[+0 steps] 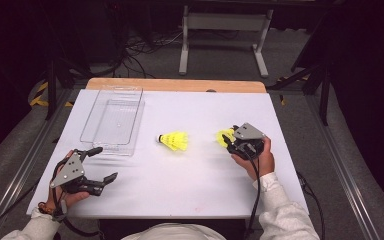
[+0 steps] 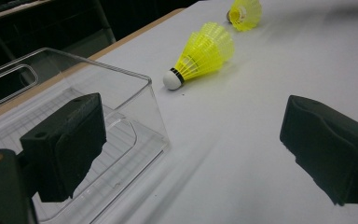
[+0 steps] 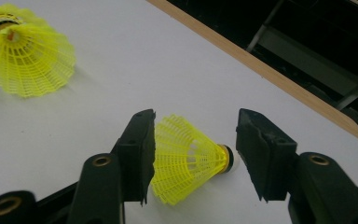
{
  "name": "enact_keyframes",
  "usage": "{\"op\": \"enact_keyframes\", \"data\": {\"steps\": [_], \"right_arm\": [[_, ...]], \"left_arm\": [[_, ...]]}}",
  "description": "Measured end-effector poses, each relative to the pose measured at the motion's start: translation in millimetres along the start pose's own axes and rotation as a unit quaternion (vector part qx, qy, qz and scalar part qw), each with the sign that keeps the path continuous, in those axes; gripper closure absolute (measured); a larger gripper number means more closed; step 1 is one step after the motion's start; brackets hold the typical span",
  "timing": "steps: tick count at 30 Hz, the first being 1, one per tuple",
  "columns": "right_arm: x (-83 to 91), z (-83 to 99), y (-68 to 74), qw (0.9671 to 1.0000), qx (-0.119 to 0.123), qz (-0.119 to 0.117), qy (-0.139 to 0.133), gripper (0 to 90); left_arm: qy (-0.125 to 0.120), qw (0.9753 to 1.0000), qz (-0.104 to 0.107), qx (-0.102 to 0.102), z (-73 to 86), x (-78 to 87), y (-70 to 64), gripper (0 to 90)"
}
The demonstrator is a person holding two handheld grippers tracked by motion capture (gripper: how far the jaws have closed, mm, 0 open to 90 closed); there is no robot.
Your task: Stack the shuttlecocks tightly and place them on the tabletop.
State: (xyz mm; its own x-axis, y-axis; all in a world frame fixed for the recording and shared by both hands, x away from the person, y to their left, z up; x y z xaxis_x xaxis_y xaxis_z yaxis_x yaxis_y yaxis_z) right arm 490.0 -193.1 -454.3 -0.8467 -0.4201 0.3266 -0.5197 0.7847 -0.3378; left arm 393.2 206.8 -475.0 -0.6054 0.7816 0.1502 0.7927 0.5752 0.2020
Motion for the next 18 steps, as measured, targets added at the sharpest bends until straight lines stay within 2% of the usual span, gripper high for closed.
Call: {"op": "enact_keyframes", "data": {"steps": [3, 4, 10, 17, 18], "right_arm": [[-4.4, 5.2, -3.4, 0.9999, -0.009, 0.005, 0.007, 44.2], [-6.6, 7.7, -5.2, 0.9998, -0.010, 0.012, 0.012, 40.2], [-13.3, 16.2, -6.2, 0.9994, -0.009, 0.015, 0.031, 40.5], [-22.1, 32.6, -12.5, 0.9973, -0.019, 0.029, 0.065, 48.2], [-22.8, 34.8, -13.4, 0.9969, -0.021, 0.031, 0.069, 52.8]], "left_arm": [[0.000, 1.0000, 0.000, 0.000, 0.0, 0.0, -0.1, 7.8], [0.000, 1.0000, 0.000, -0.001, 0.0, 0.0, 0.0, 7.8], [0.002, 1.0000, 0.001, 0.000, 0.6, -0.5, -0.4, 7.8], [0.002, 1.0000, 0.002, 0.000, 0.6, -0.4, -0.5, 7.9], [0.002, 1.0000, 0.002, 0.000, 0.6, -0.4, -0.6, 7.9]]}}
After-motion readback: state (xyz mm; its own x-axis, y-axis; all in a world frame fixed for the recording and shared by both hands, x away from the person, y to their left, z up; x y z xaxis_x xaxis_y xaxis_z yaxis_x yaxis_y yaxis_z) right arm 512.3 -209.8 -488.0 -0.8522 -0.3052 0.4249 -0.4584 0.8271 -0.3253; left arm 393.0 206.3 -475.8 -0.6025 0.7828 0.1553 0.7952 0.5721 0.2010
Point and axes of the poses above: each handheld gripper's, and its own axes: x roughly backward along the jaws, z roughly out of its underside, y roughly to its left, the point moved 9 cm from there along -x, roughly forward along the jaws, and after that the axes turned 10 degrees about -y, right-handed, at the moved point
